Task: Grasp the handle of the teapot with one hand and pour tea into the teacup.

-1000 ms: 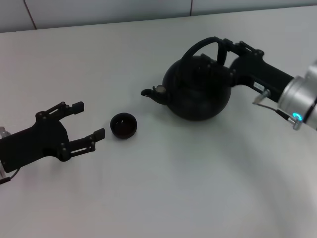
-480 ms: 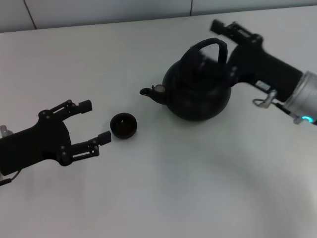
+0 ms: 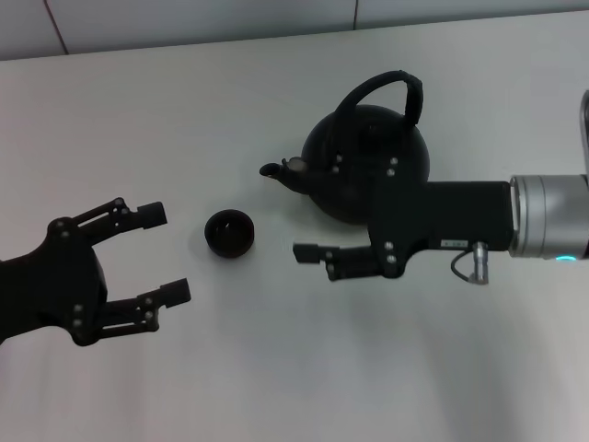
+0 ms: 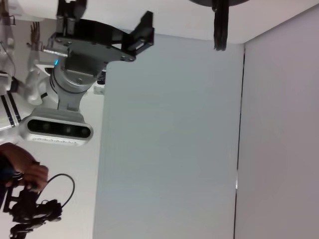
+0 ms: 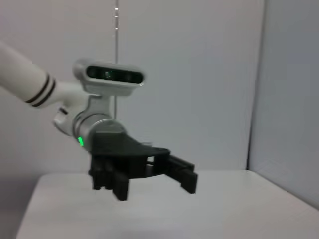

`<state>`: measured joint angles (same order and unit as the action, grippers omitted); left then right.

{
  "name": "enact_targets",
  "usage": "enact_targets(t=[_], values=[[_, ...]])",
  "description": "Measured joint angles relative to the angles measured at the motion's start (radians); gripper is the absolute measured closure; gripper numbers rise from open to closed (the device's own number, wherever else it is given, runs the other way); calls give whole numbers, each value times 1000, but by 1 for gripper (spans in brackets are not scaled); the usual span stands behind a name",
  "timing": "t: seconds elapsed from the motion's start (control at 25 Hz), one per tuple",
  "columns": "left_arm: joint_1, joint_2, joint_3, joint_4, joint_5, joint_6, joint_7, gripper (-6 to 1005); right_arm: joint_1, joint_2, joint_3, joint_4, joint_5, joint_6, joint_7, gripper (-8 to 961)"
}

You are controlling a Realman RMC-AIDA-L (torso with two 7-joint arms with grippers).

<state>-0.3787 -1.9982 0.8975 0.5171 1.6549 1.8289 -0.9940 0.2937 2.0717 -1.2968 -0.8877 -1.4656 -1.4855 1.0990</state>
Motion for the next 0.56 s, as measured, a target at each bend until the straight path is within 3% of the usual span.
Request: enact_targets(t=[0.56], values=[[7, 13, -5, 1, 4, 5, -1, 130, -34, 5, 27, 7, -18, -28, 0, 176]])
